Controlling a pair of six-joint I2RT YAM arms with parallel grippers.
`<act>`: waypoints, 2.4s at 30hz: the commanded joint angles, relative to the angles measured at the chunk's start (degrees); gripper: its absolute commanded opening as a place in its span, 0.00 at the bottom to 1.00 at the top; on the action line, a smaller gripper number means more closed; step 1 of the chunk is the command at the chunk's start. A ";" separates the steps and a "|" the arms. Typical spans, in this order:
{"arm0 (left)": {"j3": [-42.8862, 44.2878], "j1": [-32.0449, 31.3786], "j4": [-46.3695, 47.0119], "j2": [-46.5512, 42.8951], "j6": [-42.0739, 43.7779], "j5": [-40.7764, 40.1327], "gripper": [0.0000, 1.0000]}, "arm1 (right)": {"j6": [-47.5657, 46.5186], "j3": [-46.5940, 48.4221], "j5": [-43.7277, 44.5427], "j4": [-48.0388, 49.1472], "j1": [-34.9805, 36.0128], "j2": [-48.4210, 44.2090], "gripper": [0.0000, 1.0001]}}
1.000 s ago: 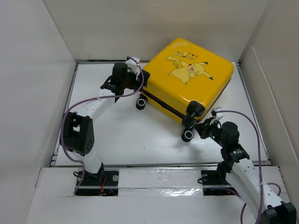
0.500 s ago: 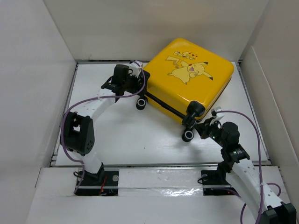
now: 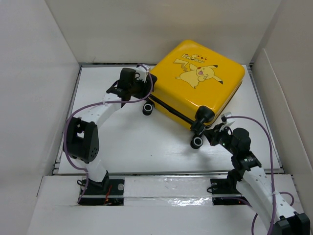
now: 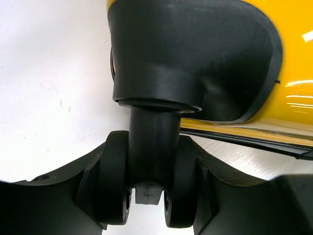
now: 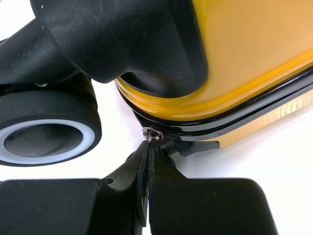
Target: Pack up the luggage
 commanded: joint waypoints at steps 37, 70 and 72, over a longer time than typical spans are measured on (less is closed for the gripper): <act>-50.50 -29.11 43.22 -45.44 -30.21 -13.56 0.00 | 0.73 20.64 38.72 41.87 47.33 50.41 0.00; -28.46 -16.36 49.44 -32.63 -50.86 20.55 0.00 | 4.33 14.57 23.52 39.94 42.14 37.84 0.00; -26.87 -16.36 51.83 -29.21 -54.28 22.40 0.00 | 3.29 17.29 22.37 43.18 46.42 43.71 0.00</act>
